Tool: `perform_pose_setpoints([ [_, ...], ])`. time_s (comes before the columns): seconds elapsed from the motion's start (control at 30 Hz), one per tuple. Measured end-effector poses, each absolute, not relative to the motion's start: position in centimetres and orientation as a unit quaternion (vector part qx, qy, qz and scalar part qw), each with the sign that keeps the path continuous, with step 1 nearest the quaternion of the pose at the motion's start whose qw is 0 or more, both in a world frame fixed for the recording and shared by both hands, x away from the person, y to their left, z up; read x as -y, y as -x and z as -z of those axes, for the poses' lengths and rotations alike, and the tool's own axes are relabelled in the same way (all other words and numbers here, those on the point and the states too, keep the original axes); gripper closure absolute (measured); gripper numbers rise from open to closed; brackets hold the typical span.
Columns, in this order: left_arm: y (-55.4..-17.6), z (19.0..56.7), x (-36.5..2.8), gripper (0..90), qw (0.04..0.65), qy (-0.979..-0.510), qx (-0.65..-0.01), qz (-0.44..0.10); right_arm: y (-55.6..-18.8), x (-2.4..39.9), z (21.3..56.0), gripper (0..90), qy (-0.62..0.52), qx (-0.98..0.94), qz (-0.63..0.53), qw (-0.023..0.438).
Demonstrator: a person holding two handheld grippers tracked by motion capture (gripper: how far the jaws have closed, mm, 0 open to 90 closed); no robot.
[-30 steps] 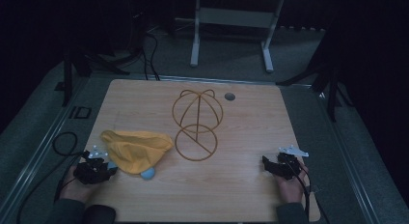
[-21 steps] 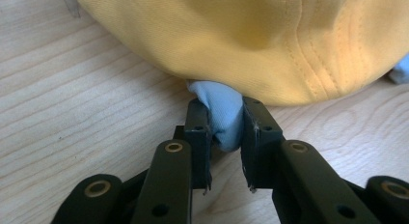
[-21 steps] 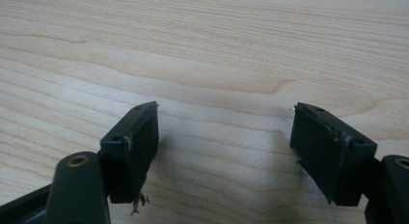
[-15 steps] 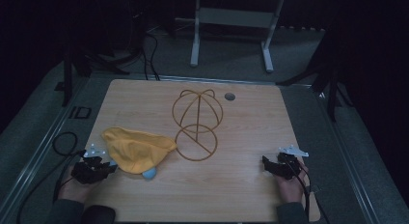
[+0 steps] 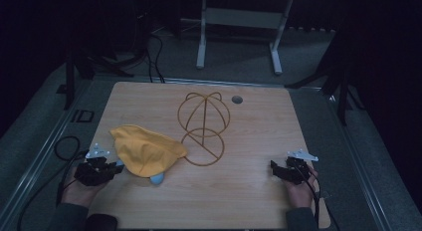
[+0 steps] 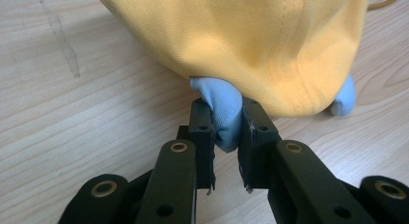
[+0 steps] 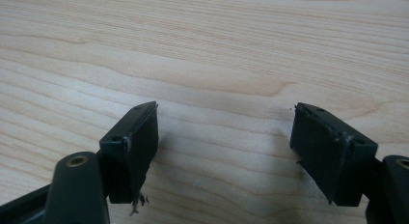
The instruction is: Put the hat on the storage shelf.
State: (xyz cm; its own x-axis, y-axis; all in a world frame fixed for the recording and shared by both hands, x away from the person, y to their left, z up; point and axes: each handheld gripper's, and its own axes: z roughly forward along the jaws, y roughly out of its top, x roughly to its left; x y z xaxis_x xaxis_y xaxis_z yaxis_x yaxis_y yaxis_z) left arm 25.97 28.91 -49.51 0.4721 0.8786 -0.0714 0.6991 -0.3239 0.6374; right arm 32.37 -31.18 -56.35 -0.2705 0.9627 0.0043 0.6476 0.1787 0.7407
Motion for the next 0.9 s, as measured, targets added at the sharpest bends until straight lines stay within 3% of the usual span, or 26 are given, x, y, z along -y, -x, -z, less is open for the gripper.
perform_pose_setpoints([
  [0.47, -26.4, 46.4, -27.9, 78.5, 0.375, -0.782, -0.480, -0.130, -32.7, 31.1, 56.3, 25.1, -0.552, -0.729, -0.324, 0.243],
  [0.9, -26.6, 42.3, -26.1, 78.8, 0.418, -0.764, -0.461, -0.167, -32.9, 30.9, 56.3, 25.1, -0.551, -0.730, -0.324, 0.242],
])
